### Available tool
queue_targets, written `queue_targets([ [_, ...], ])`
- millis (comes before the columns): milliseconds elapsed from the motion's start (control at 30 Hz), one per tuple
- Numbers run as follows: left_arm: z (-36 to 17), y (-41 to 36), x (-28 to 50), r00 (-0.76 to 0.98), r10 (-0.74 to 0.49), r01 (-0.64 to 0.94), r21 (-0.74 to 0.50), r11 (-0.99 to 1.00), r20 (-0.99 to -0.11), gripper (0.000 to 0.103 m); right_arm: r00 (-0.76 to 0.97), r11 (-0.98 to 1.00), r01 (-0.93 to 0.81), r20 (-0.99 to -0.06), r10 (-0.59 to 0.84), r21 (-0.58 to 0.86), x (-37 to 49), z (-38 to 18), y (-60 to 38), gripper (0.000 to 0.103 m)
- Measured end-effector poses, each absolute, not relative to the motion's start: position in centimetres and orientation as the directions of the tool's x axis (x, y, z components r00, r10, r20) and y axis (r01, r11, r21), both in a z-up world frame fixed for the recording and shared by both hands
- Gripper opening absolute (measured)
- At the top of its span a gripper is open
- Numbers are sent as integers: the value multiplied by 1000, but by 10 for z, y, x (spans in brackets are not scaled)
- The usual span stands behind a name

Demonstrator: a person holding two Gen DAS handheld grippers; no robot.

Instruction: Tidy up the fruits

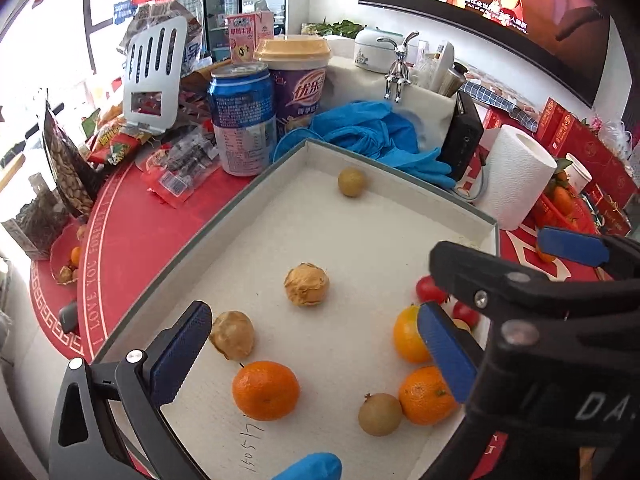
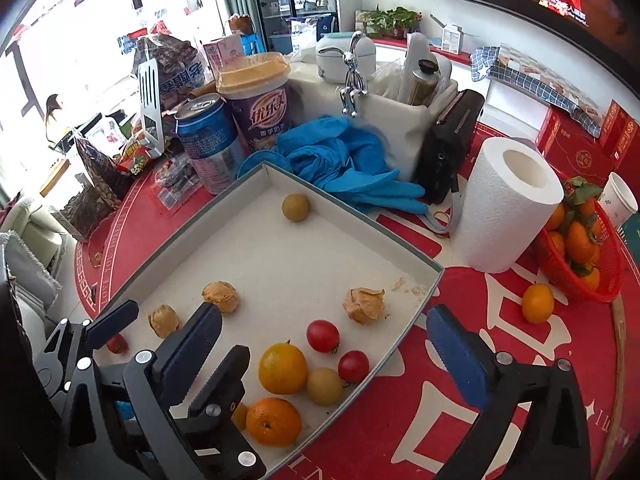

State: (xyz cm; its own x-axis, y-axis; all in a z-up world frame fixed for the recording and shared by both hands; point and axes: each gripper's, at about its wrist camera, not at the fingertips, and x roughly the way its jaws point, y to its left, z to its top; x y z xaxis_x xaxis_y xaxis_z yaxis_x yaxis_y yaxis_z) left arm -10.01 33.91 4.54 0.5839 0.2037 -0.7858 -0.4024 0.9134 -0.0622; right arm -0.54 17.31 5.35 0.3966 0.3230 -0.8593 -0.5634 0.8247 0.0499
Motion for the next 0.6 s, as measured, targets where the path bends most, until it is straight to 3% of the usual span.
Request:
queue_targets([
  [167,39,338,-97,559,141,-377,-99,921,-817,103,372,840,-541,-886,276,34,-4,49,169,103],
  [600,40,331,-98,547,204,-391,-32,920,-812,103,369,829,-560,-897,242,-7,-11,42,174,103],
])
